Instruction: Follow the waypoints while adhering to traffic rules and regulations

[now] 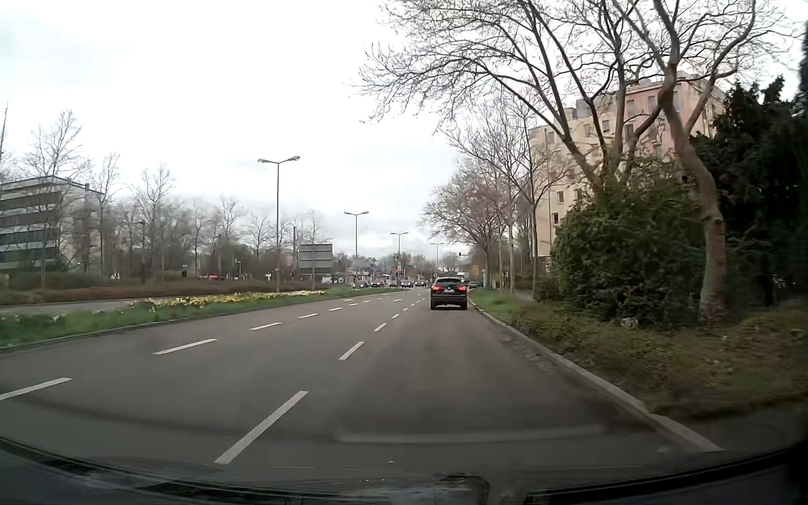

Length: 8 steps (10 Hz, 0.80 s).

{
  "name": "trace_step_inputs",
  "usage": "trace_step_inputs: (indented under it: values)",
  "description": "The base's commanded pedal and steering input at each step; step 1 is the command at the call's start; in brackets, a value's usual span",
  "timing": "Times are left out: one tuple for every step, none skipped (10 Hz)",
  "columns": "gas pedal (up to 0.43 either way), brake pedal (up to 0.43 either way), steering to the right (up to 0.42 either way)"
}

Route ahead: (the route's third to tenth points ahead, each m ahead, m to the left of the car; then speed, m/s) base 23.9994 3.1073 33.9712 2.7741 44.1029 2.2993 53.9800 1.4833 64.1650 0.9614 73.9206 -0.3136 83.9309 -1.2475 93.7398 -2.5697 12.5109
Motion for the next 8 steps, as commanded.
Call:
trace_step_inputs:
  values:
    - [0.150,0.000,0.008]
    - [0.150,0.000,0.008]
    - [0.150,0.000,0.008]
    - [0.150,0.000,0.008]
    - [0.150,0.000,0.008]
    - [0.150,0.000,0.008]
    - [0.150,0.000,0.008]
    - [0.150,0.000,0.008]
